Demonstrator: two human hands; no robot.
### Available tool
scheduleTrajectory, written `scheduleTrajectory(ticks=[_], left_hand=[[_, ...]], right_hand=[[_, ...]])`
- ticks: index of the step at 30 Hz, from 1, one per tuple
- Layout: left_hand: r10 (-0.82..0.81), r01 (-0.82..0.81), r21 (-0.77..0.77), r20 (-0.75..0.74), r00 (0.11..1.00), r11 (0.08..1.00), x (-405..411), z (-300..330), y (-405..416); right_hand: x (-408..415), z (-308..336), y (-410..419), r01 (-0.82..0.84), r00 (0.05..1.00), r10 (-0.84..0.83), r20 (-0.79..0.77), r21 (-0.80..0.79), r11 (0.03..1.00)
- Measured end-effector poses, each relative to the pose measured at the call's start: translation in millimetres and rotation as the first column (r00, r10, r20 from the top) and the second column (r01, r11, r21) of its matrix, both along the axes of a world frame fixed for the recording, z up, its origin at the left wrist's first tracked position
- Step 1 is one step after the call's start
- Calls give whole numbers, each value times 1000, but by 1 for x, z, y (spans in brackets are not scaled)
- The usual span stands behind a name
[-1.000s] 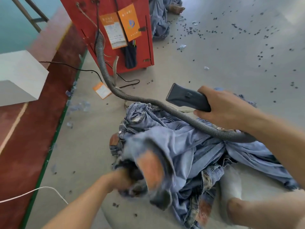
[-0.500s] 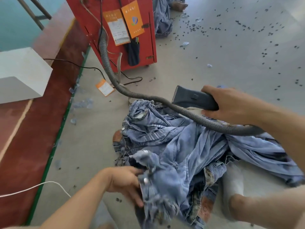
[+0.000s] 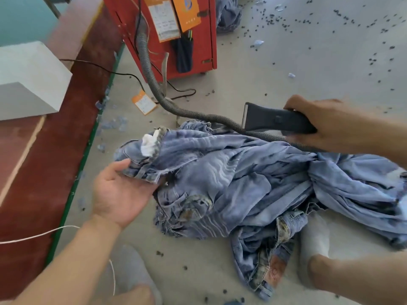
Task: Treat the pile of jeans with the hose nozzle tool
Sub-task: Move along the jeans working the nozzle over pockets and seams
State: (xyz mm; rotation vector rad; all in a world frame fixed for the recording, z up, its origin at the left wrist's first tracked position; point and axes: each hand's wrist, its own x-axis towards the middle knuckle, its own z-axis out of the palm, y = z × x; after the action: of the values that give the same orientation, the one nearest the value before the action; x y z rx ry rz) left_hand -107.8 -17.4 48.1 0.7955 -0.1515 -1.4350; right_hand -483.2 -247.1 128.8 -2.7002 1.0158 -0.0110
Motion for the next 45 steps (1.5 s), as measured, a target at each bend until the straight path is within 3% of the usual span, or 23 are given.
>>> scheduleTrajectory(ticks=[5,8,12,14,16,19,24,29,33,36,39,41,45], left_hand=[[36,-45,273,36,999,961,-15,-40,6],[-19,-61,367,211,977,928,-8,-52,-2],[-121,-146,416,553,824,898,13,-66,-14],[-154,-166,430,615,773,888,15,-69,-18],[-262,-86,469,625,735,879,9,-75,-16],[-297,-66,496,616,730,866,-3,-88,-10],[-159,-164,493,550,820,854,-10,-91,-15],[-51,-153,516,361,931,843,-13,-92,-21],[29,-102,602,130,991,792,-14,-99,-20],[-202,153,604,14,979,782,-17,-93,-22],[-509,390,575,53,859,719,-21,-91,-23],[-520,377,580,95,849,722,-21,-94,-25],[-383,309,528,35,923,791,-14,-95,-26]], right_hand=[[10,-16,5,-78,987,85,-137,55,995],[15,-26,6,-87,976,97,-193,58,994],[32,-37,12,-63,966,67,-250,21,998],[42,-45,15,-54,962,41,-270,-40,998],[54,-52,17,-56,957,31,-289,-80,995],[76,-63,23,-103,952,64,-299,-116,988],[113,-84,47,-248,913,188,-363,-125,961],[141,-101,69,-301,897,243,-368,-107,948],[142,-90,64,-250,953,229,-200,-84,965],[130,-80,50,-208,969,198,-146,-57,977],[121,-78,40,-211,956,202,-214,-20,977],[118,-79,37,-228,946,225,-232,13,973],[121,-74,35,-286,941,274,-200,-34,958]])
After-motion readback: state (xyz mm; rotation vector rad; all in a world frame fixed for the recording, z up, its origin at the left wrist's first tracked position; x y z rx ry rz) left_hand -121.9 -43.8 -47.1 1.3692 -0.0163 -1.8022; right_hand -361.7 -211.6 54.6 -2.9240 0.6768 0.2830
